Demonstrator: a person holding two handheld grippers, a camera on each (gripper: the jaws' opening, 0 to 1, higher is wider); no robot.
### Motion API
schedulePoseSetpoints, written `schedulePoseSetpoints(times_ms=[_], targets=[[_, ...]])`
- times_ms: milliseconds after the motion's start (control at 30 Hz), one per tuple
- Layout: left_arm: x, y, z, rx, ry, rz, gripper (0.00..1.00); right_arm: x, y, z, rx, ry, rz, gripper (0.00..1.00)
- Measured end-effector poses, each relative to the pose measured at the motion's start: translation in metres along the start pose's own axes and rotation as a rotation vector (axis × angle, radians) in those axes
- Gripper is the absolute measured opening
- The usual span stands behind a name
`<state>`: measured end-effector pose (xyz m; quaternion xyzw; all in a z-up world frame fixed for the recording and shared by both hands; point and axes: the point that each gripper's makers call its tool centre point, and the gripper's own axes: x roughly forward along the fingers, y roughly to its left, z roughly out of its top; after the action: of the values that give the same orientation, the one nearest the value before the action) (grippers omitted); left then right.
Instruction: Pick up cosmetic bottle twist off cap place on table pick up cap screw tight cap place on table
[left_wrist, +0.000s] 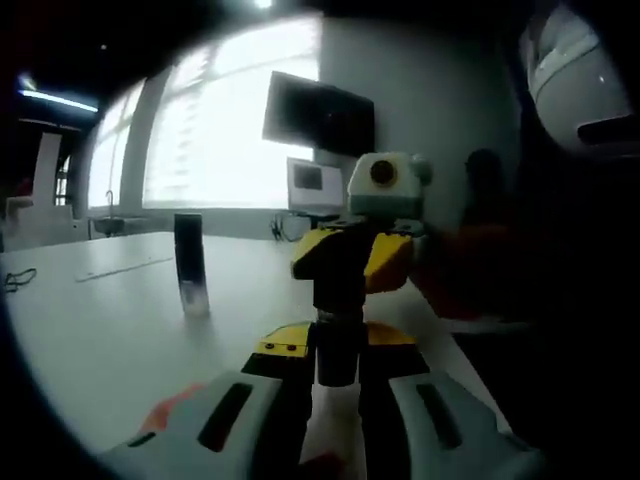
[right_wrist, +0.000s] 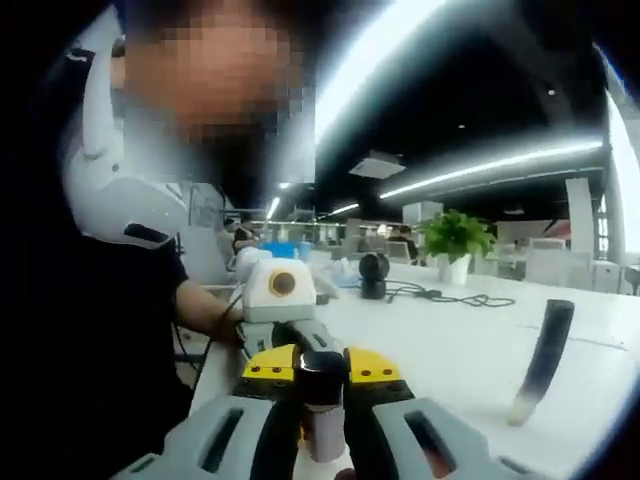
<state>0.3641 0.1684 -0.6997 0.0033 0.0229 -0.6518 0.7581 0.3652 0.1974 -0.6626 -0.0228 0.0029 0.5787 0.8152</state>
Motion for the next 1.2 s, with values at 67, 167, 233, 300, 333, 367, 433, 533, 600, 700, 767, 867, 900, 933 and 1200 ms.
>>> schedulePoseSetpoints(times_ms=[67,167,233,300,333,367,433,533,600,700,767,867,900,933,1200], targets=[[0.000,-0.001,-0.001,0.002,0.004,-0.005,0.06,0.000,0.002,-0.001,-0.011,0.006,0.031,0.10],[0.000,-0.004,0.000,-0.002,-0.001,-0.015,0.06,0.000,0.005,0.000,-0.011,0.012,0.087,0.10],[0.000,-0.004,0.000,-0.002,-0.001,-0.018,0.06,0.000,0.005,0.000,-0.003,0.015,0.107,0.10],[0.000,-0.007,0.000,-0.008,0.000,-0.032,0.06,-0.001,0.007,-0.001,0.003,0.016,0.149,0.10],[0.001,-0.008,0.000,-0.011,0.001,-0.038,0.06,-0.002,0.007,-0.001,0.006,0.017,0.170,0.10],[0.000,-0.008,0.000,-0.013,-0.001,-0.042,0.06,-0.002,0.008,0.000,0.015,0.013,0.189,0.10],[0.000,-0.009,0.001,-0.021,-0.004,-0.051,0.06,-0.003,0.008,0.000,0.008,0.011,0.211,0.10],[0.000,-0.011,0.002,-0.025,-0.011,-0.058,0.06,-0.002,0.007,0.002,0.010,0.002,0.246,0.10],[0.000,-0.009,0.003,-0.037,-0.013,-0.056,0.06,-0.001,0.007,0.002,0.007,0.004,0.263,0.10],[0.000,-0.010,0.003,-0.037,-0.017,-0.062,0.06,-0.001,0.008,0.002,0.005,0.000,0.285,0.10],[0.000,-0.011,0.003,-0.038,-0.019,-0.069,0.06,-0.002,0.009,0.003,0.004,-0.002,0.301,0.10],[0.001,-0.012,0.002,-0.038,-0.016,-0.077,0.06,-0.003,0.010,0.002,0.005,-0.002,0.316,0.10],[0.001,-0.012,0.002,-0.037,-0.014,-0.080,0.06,-0.003,0.010,0.002,0.005,-0.001,0.321,0.10],[0.001,-0.013,0.001,-0.036,-0.012,-0.084,0.06,-0.003,0.011,0.001,0.005,-0.001,0.326,0.10],[0.002,-0.015,0.000,-0.038,-0.007,-0.097,0.06,-0.005,0.010,0.002,0.020,-0.009,0.344,0.10]])
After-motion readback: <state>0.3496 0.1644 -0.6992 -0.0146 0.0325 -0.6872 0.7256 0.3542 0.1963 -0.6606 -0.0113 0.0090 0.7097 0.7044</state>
